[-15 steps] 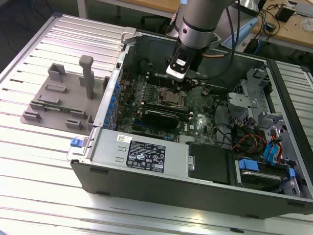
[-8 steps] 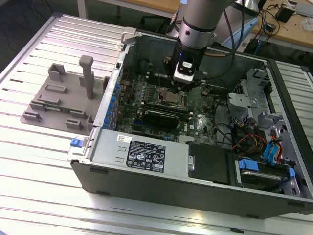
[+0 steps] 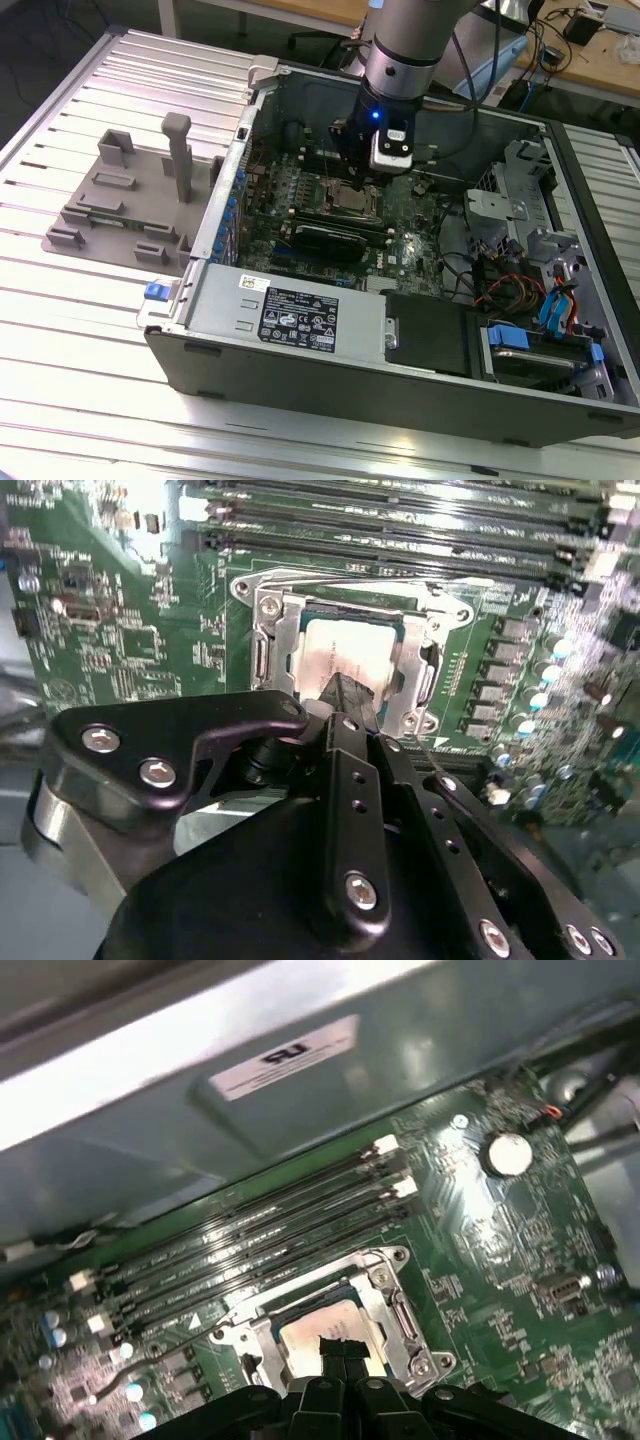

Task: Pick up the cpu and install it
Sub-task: 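Close the cpu cover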

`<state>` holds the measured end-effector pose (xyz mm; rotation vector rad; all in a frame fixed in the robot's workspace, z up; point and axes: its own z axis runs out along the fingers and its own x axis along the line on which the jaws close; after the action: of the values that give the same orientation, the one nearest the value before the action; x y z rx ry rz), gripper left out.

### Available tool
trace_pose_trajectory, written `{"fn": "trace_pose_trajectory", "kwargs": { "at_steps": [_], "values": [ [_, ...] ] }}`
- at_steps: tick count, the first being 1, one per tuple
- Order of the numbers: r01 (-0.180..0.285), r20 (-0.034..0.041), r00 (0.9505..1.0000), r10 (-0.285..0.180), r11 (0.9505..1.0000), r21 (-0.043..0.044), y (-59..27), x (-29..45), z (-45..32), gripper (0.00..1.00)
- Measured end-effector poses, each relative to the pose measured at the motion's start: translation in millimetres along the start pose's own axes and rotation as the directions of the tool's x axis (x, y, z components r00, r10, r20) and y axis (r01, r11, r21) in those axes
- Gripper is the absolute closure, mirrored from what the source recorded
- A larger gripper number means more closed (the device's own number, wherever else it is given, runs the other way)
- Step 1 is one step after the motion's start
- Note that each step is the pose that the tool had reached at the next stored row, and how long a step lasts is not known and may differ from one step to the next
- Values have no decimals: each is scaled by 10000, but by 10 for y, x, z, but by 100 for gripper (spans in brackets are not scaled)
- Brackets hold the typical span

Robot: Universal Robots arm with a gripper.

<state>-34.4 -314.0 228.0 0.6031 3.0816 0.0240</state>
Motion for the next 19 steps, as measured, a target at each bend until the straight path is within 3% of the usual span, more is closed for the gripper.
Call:
{"fn": "trace_pose_trajectory", "kwargs": {
  "at_steps": [2, 5, 6, 9, 12, 14, 15, 19],
  "values": [
    [366, -5, 9993, -366, 9993, 0, 0, 0, 1, 89],
    [1272, -20, 9919, -1272, 9919, 0, 0, 0, 1, 89],
    [1650, -26, 9863, -1650, 9863, 0, 0, 0, 2, 89],
    [2765, -43, 9610, -2765, 9610, -2, 0, 0, 4, 89],
    [3784, -59, 9256, -3784, 9256, -6, 0, 0, 5, 89],
    [4087, -64, 9127, -4087, 9127, 3, 1, 0, 7, 89],
    [4189, -71, 9080, -4189, 9080, 59, 1, 0, 7, 89],
    [4210, -77, 9071, -4209, 9070, 91, -1, 1, 23, 89]
  ]
}}
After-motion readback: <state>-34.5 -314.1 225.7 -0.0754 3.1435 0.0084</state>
